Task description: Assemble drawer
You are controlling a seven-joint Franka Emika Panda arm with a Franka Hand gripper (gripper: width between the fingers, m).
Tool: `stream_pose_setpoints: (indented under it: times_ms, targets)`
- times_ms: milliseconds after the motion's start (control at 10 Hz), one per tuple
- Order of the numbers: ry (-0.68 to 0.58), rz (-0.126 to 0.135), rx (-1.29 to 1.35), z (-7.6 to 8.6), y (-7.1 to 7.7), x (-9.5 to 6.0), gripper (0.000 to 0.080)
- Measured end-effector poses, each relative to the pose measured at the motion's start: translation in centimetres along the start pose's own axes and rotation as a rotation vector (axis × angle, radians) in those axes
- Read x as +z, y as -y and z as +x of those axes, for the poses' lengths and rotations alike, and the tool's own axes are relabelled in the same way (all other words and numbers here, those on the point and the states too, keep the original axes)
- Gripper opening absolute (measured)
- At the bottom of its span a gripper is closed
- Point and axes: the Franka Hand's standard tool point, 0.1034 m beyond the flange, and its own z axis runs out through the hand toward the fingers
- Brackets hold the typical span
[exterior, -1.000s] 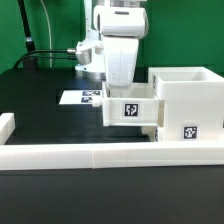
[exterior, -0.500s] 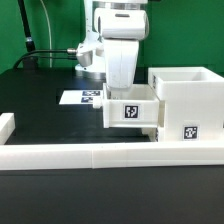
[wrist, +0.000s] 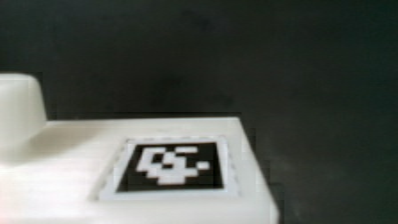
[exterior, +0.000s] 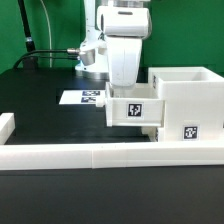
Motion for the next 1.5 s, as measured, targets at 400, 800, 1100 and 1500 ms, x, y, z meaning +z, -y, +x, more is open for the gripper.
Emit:
stream_pose_setpoints:
  times_ms: [400, 800, 1100, 1500]
  targets:
    - [-0.001, 0.000, 0.018, 0.4, -0.2, -0.2, 0.0044]
    - [-0.001, 0.010, 0.001, 0.5, 0.2, 0.2, 0.0044]
    - [-0.003, 0.016, -0.027, 1.3, 0.2, 0.0, 0.0044]
    - [-0.007, 0.018, -0.001, 2.1, 0.2, 0.0, 0.0044]
